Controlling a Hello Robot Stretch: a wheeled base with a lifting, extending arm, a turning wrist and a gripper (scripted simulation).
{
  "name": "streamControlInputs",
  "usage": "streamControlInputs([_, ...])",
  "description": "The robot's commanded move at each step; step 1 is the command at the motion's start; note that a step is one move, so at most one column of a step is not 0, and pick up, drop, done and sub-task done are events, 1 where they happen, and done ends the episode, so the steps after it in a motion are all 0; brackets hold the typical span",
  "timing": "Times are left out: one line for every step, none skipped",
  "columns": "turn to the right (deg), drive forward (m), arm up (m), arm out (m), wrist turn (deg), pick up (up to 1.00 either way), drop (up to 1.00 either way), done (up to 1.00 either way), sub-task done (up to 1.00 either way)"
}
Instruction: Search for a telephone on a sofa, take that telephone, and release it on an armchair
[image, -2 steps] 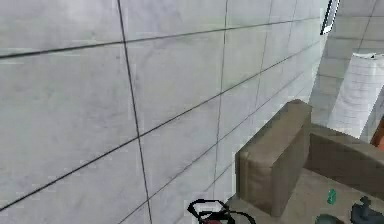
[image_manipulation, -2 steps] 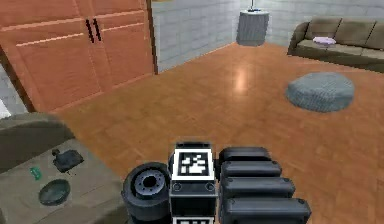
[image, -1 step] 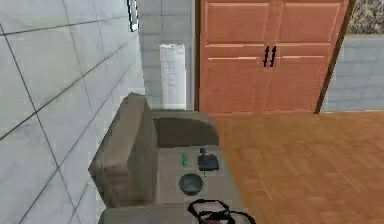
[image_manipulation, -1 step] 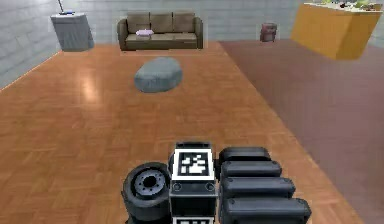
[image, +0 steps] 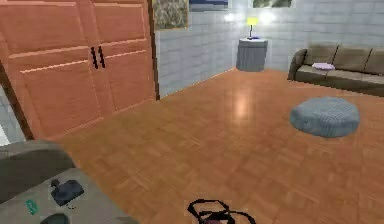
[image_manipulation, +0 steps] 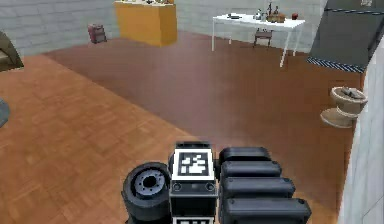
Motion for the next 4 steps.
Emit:
streamControlInputs([39.0,0.0,0.0,0.0,0.0,0.0,0.0,0.0,0.0])
streamControlInputs([0.0,0.3,0.0,0.0,0.0,0.0,0.0,0.0,0.0])
streamControlInputs([45.0,0.0,0.0,0.0,0.0,0.0,0.0,0.0,0.0])
streamControlInputs([45.0,0.0,0.0,0.0,0.0,0.0,0.0,0.0,0.0])
